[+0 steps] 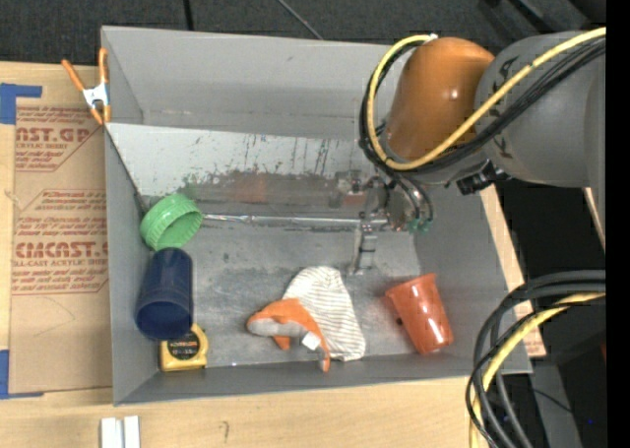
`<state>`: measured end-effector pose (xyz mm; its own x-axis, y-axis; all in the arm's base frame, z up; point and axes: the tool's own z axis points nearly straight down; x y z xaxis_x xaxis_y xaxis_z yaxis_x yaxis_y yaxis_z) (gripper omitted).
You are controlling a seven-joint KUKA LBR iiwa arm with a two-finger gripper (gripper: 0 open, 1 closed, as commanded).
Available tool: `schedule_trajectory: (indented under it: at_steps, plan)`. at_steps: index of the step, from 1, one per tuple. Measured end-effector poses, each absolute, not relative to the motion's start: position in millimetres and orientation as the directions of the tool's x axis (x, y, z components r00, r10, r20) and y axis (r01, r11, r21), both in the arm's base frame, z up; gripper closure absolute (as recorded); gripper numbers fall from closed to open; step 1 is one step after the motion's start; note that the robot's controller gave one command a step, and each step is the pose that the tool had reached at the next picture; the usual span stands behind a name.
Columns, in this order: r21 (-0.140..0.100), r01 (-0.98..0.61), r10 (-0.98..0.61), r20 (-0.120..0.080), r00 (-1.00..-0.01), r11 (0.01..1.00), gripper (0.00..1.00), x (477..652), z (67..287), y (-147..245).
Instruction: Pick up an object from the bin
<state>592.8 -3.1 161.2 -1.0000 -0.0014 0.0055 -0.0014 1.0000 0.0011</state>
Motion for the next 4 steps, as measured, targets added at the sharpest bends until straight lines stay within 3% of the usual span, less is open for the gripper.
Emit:
schedule_trajectory:
  at_steps: [1, 2, 3, 4]
  plan:
    - [0.001, -0.001, -0.001, -0.002, -1.0, 1.0, 0.0, 594.6, 165.9, -3.1]
    - [-0.001, -0.073, -0.073, -0.007, -0.997, 0.997, 0.0, 582.6, 129.1, 11.3]
    - [0.001, -0.09, -0.09, 0.0, -0.996, 0.996, 1.0, 537.4, 72.9, 22.7]
    - [0.001, -0.09, -0.09, 0.0, -0.996, 0.996, 1.0, 537.4, 72.9, 22.7]
